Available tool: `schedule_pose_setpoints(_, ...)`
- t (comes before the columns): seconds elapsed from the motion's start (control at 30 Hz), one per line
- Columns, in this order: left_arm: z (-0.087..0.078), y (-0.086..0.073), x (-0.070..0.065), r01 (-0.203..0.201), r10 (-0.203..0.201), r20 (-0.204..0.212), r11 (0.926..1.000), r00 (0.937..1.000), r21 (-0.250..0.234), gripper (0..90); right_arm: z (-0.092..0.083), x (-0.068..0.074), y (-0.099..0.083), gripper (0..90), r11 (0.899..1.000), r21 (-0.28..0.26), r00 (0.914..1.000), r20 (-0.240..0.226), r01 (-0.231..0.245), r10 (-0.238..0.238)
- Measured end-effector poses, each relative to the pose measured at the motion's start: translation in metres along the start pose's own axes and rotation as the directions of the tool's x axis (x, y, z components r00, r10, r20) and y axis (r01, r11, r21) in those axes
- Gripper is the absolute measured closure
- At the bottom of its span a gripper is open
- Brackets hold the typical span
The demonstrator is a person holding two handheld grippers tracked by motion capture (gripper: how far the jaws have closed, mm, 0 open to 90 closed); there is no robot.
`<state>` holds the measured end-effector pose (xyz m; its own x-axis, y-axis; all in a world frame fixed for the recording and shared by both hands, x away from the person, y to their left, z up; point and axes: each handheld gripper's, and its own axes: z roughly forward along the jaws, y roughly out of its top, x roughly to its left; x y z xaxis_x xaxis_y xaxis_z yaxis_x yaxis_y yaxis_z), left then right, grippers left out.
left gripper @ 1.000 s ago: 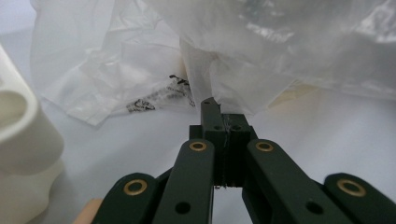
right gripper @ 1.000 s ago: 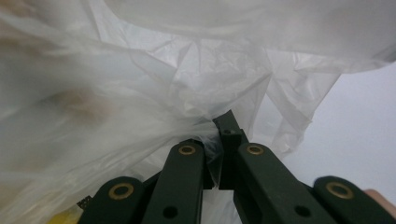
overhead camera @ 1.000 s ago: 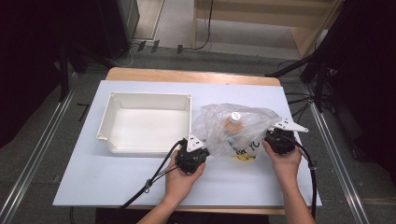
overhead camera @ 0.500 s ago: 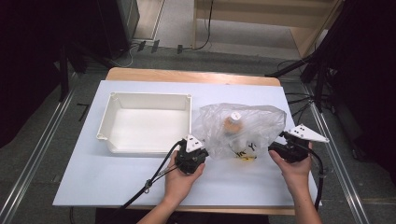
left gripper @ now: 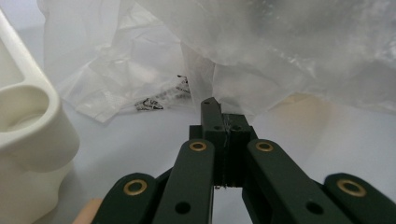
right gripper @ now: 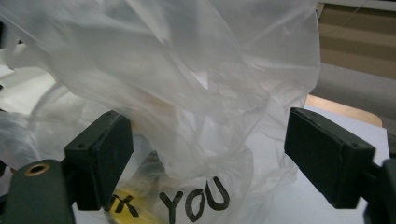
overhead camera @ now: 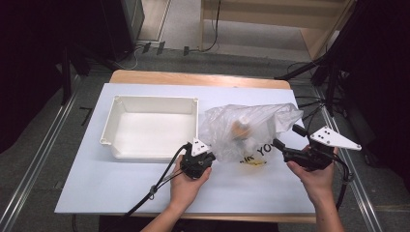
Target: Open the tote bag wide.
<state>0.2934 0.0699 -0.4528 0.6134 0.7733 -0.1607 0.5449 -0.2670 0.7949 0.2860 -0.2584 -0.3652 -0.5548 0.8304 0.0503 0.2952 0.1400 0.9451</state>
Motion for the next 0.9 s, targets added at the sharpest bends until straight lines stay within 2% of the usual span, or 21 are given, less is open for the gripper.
schedule_pose_setpoints(0.17, 0.0, 0.0, 0.0, -0.002, 0.002, 0.001, 1.0, 1.0, 0.004, 90.0, 0.0, 0.005, 0.013, 11.6, 1.0, -0.022, 1.0, 0.003, 0.007, -0.007)
schedule_pose_setpoints(0.23, 0.0, -0.001, 0.0, -0.002, 0.002, 0.0, 1.0, 1.0, 0.005, 90.0, 0.005, 0.007, 0.023, 11.6, 0.999, -0.037, 1.0, -0.006, -0.003, 0.002)
schedule_pose_setpoints(0.33, -0.001, -0.001, 0.0, -0.003, 0.003, -0.001, 1.0, 1.0, 0.004, 90.0, 0.012, 0.008, 0.028, 13.4, 0.999, -0.035, 1.0, -0.002, 0.003, -0.003)
schedule_pose_setpoints(0.4, -0.002, -0.001, 0.001, -0.003, 0.003, -0.003, 1.0, 1.0, 0.005, 90.0, 0.025, 0.009, 0.034, 23.4, 0.999, -0.028, 0.9998, 0.007, 0.017, -0.017)
schedule_pose_setpoints(0.43, -0.002, -0.001, 0.001, -0.003, 0.003, -0.003, 1.0, 1.0, 0.005, 90.0, 0.025, 0.009, 0.034, 23.4, 0.999, -0.028, 0.9998, 0.007, 0.017, -0.017)
schedule_pose_setpoints(0.47, -0.003, -0.002, 0.001, -0.003, 0.003, -0.004, 1.0, 1.0, 0.003, 90.0, 0.036, 0.009, 0.036, 38.8, 1.0, -0.018, 0.9994, 0.028, 0.019, -0.019)
schedule_pose_setpoints(0.5, -0.003, -0.002, 0.001, -0.003, 0.003, -0.004, 1.0, 1.0, 0.003, 90.0, 0.036, 0.009, 0.036, 38.8, 1.0, -0.018, 0.9994, 0.028, 0.019, -0.019)
schedule_pose_setpoints(0.53, -0.005, -0.002, 0.002, -0.004, 0.004, 0.002, 1.0, 1.0, 0.002, 90.0, 0.048, 0.006, 0.037, 53.1, 1.0, -0.004, 1.0, 0.007, 0.005, -0.005)
schedule_pose_setpoints(0.57, -0.005, -0.002, 0.002, -0.004, 0.004, 0.002, 1.0, 1.0, 0.002, 90.0, 0.048, 0.006, 0.037, 53.1, 1.0, -0.004, 1.0, 0.007, 0.005, -0.005)
schedule_pose_setpoints(0.6, -0.007, -0.003, 0.001, -0.001, 0.001, 0.001, 1.0, 1.0, -0.002, 90.0, 0.06, 0.003, 0.036, 64.1, 1.0, 0.021, 0.9999, 0.012, -0.011, 0.01)
schedule_pose_setpoints(0.63, -0.007, -0.003, 0.001, -0.001, 0.001, 0.001, 1.0, 1.0, -0.002, 90.0, 0.06, 0.003, 0.036, 64.1, 1.0, 0.021, 0.9999, 0.012, -0.011, 0.01)
schedule_pose_setpoints(0.67, -0.008, -0.004, 0.003, -0.008, 0.008, 0.002, 1.0, 1.0, 0.005, 90.0, 0.071, 0.0, 0.033, 75.2, 0.999, 0.043, 0.9995, 0.029, -0.014, 0.012)
schedule_pose_setpoints(0.7, -0.008, -0.004, 0.003, -0.008, 0.008, 0.002, 1.0, 1.0, 0.005, 90.0, 0.071, 0.0, 0.033, 75.2, 0.999, 0.043, 0.9995, 0.029, -0.014, 0.012)
schedule_pose_setpoints(0.8, -0.009, -0.006, 0.005, 0.003, -0.003, 0.0, 1.0, 1.0, 0.001, 90.0, 0.085, -0.003, 0.026, 88.0, 0.997, 0.08, 0.9988, 0.046, -0.019, 0.015)
schedule_pose_setpoints(0.87, -0.01, -0.007, 0.006, 0.004, -0.004, 0.003, 1.0, 1.0, 0.005, 90.0, 0.098, -0.005, 0.019, 90.0, 0.992, 0.123, 0.9984, 0.057, -0.012, 0.005)
schedule_pose_setpoints(0.9, -0.01, -0.007, 0.006, 0.004, -0.004, 0.003, 1.0, 1.0, 0.005, 90.0, 0.098, -0.005, 0.019, 90.0, 0.992, 0.123, 0.9984, 0.057, -0.012, 0.005)
